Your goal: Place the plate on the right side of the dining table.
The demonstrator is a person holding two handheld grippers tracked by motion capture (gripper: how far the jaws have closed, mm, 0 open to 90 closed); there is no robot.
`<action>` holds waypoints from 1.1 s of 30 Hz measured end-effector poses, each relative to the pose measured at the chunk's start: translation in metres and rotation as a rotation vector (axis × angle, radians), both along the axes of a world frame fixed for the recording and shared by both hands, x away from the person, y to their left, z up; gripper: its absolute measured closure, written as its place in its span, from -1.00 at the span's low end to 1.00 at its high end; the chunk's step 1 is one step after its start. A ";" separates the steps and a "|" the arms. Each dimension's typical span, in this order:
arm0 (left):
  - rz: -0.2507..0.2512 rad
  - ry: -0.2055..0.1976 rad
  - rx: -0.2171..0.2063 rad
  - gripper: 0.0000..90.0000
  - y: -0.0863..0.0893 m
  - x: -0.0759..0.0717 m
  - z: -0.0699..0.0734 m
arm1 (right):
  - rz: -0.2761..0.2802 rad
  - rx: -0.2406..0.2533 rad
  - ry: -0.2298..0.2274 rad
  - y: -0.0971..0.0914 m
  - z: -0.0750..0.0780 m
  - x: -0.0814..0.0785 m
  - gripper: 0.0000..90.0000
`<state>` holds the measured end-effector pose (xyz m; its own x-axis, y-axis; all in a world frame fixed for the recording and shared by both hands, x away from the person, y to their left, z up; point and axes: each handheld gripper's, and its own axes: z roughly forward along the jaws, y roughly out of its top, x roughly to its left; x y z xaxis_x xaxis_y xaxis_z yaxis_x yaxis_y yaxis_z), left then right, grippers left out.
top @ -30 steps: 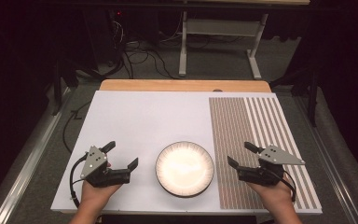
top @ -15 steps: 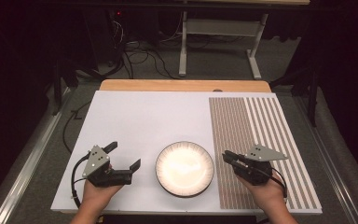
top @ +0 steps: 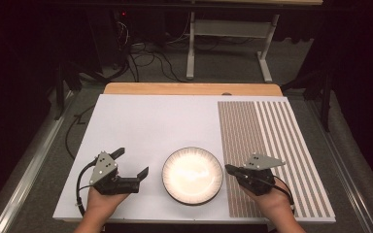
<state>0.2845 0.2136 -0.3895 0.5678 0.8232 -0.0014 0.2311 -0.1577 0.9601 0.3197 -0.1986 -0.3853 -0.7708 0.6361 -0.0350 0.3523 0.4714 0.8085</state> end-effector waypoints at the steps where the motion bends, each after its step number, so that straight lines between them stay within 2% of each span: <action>1: 0.007 0.000 0.001 -0.96 0.000 -0.001 0.000 | 0.008 -0.014 0.012 0.003 -0.001 -0.001 1.00; 7: -0.004 0.018 0.003 -0.98 0.000 0.001 -0.001 | 0.026 -0.063 0.023 0.008 -0.005 -0.001 1.00; 11: -0.003 0.025 -0.002 -0.99 0.001 0.001 -0.001 | 0.037 -0.076 0.026 0.010 -0.005 -0.002 1.00; 12: -0.002 0.027 -0.008 -0.99 0.001 0.001 -0.001 | 0.034 -0.080 0.040 0.010 -0.006 -0.002 1.00; 15: 0.000 0.035 -0.015 -1.00 0.002 0.001 -0.001 | 0.042 -0.093 0.035 0.012 -0.007 -0.002 1.00; 22: -0.009 0.038 -0.004 -1.00 0.001 0.001 -0.001 | 0.041 -0.101 0.037 0.014 -0.006 -0.002 1.00; 33: -0.022 0.031 -0.022 -1.00 0.000 0.000 0.000 | 0.049 -0.120 0.030 0.016 -0.005 -0.001 1.00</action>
